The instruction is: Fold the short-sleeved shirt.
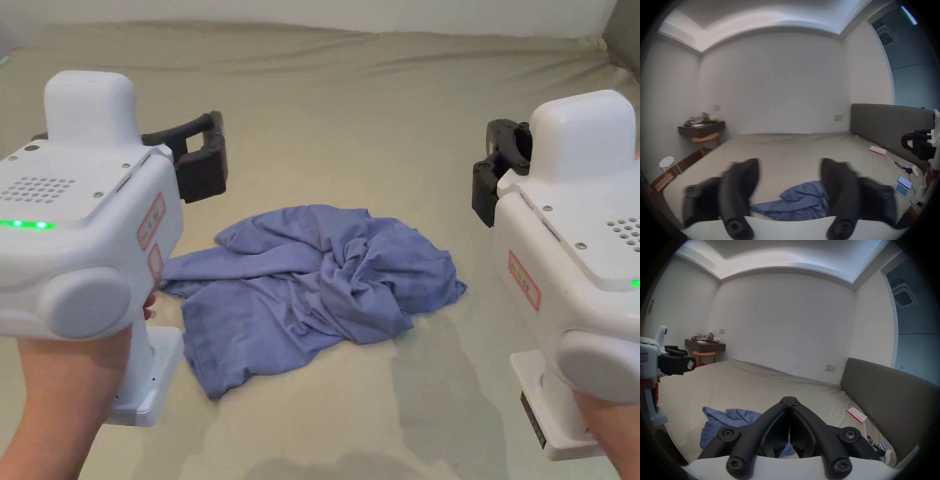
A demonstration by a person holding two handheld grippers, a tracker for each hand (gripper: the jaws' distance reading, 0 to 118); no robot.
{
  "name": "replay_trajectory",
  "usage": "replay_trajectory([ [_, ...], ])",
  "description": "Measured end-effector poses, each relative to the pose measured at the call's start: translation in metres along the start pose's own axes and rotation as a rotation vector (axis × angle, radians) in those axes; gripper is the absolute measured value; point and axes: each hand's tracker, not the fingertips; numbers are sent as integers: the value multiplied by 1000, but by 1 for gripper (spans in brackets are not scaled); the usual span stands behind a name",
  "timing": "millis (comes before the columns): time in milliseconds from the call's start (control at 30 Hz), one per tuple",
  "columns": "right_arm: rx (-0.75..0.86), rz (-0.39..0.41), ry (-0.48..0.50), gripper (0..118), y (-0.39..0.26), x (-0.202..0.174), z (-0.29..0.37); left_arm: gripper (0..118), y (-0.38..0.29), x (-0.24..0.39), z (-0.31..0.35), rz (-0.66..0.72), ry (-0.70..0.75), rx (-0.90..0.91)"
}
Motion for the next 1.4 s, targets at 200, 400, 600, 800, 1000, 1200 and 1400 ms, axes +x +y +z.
replay_trajectory([
  [200,55,32,40,1,5,-39,13,0,-13,5,43,-70,92,31],
  [400,69,49,60,1,3,-57,23,0,-27,21,52,-112,82,32],
  [600,62,76,59,1,2,-55,22,0,-30,26,41,-149,52,20],
  [800,20,76,56,1,-8,-44,12,0,-59,17,10,-117,15,-163],
  [1000,-63,92,45,1,-36,-31,-5,0,-163,7,-44,-83,-59,-603],
  [1200,-160,88,22,1,-65,-12,-20,62,-248,10,-76,-40,-12,-819],
  [1400,-251,110,-3,1,-89,7,-34,109,-270,15,-97,-32,-3,-870],
])
